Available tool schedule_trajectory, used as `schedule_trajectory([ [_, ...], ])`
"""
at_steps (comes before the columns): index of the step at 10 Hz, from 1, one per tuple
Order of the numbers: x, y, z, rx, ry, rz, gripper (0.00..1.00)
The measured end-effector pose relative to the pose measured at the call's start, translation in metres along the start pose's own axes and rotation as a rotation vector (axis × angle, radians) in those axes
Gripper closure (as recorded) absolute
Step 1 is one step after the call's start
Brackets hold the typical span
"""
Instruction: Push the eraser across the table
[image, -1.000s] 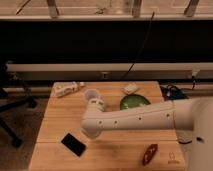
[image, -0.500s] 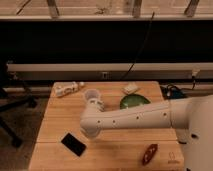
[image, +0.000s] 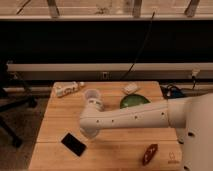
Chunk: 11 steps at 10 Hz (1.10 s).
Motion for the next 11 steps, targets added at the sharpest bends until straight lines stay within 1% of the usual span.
schedule_trajectory([
  [1,-0.002,-0.002,0.004,-0.001,-0.01,-0.004,0.82],
  [3,-0.006,-0.006,0.009,-0.002,-0.028,-0.015,0.99],
  [8,-0.023,-0.019,0.018,-0.002,-0.064,-0.059,1.0],
  [11,-0.037,-0.028,0.021,-0.004,-0.088,-0.103,1.0],
])
